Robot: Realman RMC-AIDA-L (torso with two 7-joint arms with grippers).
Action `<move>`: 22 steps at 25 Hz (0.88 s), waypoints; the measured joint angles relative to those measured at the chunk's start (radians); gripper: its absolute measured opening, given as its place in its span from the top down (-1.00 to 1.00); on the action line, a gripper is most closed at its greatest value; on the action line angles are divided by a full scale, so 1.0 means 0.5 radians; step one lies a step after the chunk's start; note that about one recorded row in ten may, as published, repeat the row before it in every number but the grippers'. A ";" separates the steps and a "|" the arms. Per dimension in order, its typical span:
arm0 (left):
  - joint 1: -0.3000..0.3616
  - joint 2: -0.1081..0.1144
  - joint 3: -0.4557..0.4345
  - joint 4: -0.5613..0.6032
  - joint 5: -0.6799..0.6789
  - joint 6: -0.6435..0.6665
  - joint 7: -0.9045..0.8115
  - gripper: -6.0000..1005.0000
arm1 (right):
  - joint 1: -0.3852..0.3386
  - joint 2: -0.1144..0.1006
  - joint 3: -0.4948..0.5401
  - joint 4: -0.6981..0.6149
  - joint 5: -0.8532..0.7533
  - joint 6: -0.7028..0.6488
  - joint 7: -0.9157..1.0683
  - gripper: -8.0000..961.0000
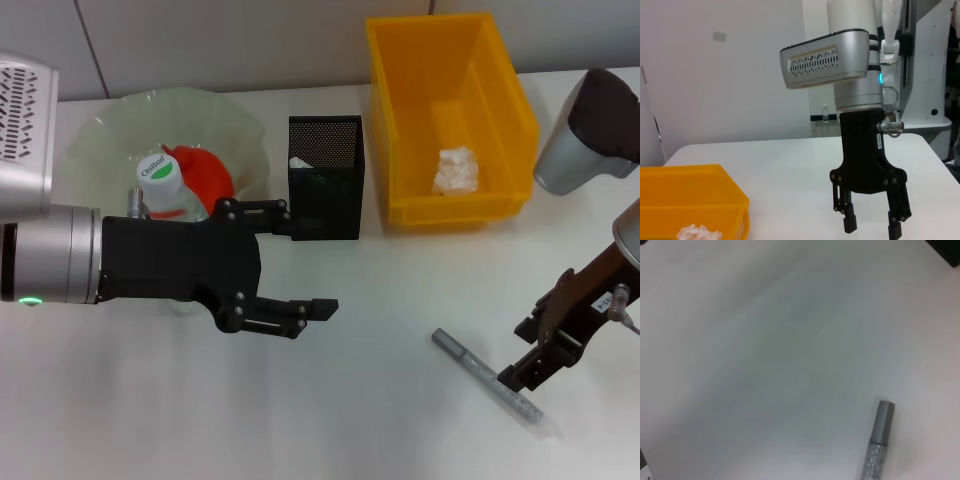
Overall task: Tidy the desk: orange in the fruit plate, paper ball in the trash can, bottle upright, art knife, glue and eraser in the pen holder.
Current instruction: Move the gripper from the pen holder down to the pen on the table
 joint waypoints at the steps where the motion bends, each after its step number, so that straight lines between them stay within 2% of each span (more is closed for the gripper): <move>1: 0.000 0.000 0.000 0.000 0.000 0.000 0.000 -0.62 | 0.001 0.000 -0.002 0.003 0.000 0.000 0.000 -0.52; 6: 0.000 0.000 0.003 0.000 0.001 -0.001 0.000 -0.62 | 0.005 0.000 -0.033 0.008 0.007 -0.002 0.002 -0.49; 11: 0.000 0.000 0.013 -0.002 0.002 -0.001 0.000 -0.62 | 0.005 0.000 -0.047 0.017 0.009 0.033 0.006 -0.17; 22: 0.003 0.000 0.026 -0.003 0.004 -0.001 0.003 -0.62 | 0.025 0.001 -0.079 0.094 0.011 0.134 0.045 -0.18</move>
